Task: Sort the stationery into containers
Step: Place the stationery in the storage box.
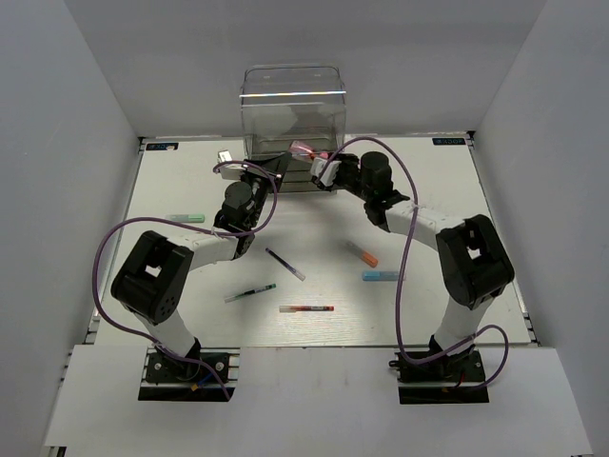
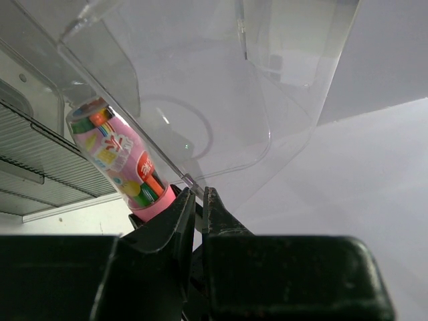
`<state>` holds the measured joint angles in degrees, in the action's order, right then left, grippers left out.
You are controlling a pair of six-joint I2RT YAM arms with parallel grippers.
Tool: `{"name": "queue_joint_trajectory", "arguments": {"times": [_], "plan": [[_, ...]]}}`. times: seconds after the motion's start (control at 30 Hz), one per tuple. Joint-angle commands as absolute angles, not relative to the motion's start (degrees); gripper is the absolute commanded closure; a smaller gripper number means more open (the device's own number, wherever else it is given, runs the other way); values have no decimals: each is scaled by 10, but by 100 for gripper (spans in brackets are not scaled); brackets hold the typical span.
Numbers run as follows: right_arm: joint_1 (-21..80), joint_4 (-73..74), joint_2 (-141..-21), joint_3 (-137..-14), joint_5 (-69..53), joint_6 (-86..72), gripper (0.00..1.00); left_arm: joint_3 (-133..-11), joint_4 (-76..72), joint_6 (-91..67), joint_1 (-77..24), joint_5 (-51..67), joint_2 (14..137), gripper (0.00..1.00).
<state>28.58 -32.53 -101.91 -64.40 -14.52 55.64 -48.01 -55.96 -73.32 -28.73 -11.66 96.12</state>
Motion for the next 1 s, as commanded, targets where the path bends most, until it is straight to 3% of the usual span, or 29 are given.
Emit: {"name": "queue_joint_trajectory", "arguments": {"times": [0.0,0.97], "plan": [[290,-425,-1020,-664,-132,591,100,-501,-585,-729,-287,-112,941,100],[296,-501,-1110,-686,-178,939,100,-496,-591,-729,-287,-112,941,100]]}}
